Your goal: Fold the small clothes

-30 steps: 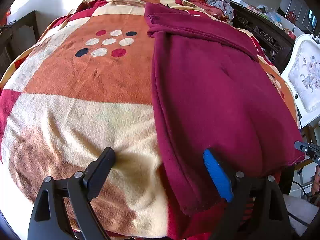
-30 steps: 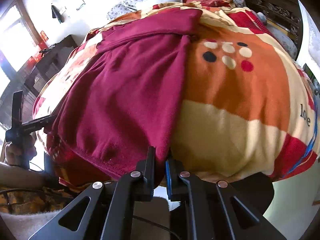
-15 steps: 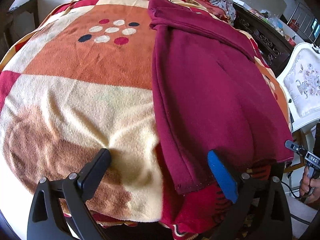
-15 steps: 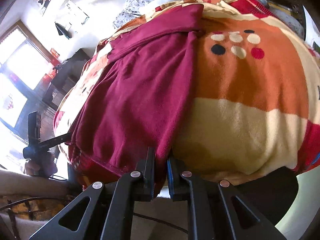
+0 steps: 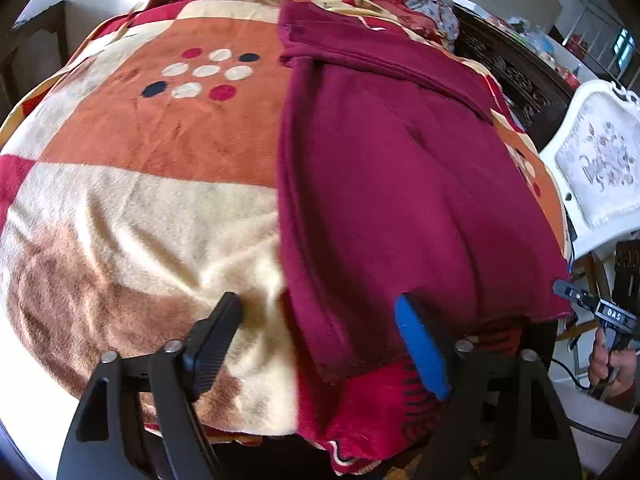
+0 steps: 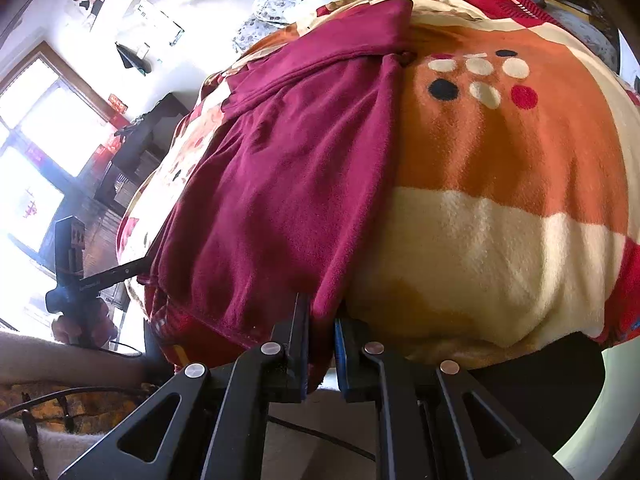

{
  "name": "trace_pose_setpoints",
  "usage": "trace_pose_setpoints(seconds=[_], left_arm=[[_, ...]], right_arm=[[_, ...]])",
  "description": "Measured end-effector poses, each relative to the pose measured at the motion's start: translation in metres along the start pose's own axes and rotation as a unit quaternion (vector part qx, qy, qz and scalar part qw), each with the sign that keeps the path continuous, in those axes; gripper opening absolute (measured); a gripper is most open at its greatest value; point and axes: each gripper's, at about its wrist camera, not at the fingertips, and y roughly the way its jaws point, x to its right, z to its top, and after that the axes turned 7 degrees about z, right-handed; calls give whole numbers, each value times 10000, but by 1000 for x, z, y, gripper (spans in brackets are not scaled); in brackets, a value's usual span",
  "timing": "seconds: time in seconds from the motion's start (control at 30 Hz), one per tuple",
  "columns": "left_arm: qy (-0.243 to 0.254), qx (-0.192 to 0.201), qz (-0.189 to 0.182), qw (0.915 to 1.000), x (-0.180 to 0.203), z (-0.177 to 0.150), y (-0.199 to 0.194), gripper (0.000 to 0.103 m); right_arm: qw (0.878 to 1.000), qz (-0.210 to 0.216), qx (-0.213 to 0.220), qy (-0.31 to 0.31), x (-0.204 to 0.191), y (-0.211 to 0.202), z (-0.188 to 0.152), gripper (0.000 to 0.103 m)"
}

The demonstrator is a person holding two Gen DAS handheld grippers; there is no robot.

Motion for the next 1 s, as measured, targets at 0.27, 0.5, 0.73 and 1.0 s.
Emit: trace_pose_setpoints(seconds=[0.27, 0.5, 0.73, 1.0], left_arm=[[116, 139, -54, 9998, 11, 1, -21, 63], [164, -249, -72, 9995, 15, 0, -9, 63], [111, -244, -238, 9994, 18, 3, -7, 58], [58, -278, -260, 9993, 13, 8, 4, 9]], right_arm=[[10000, 58, -15, -10, 3, -1, 0, 13], [9999, 138, -8, -62, 2, -1, 1, 13], [9998, 166, 40, -119, 0, -1, 2, 13], [9995, 124, 135, -238, -6, -2, 3, 11]])
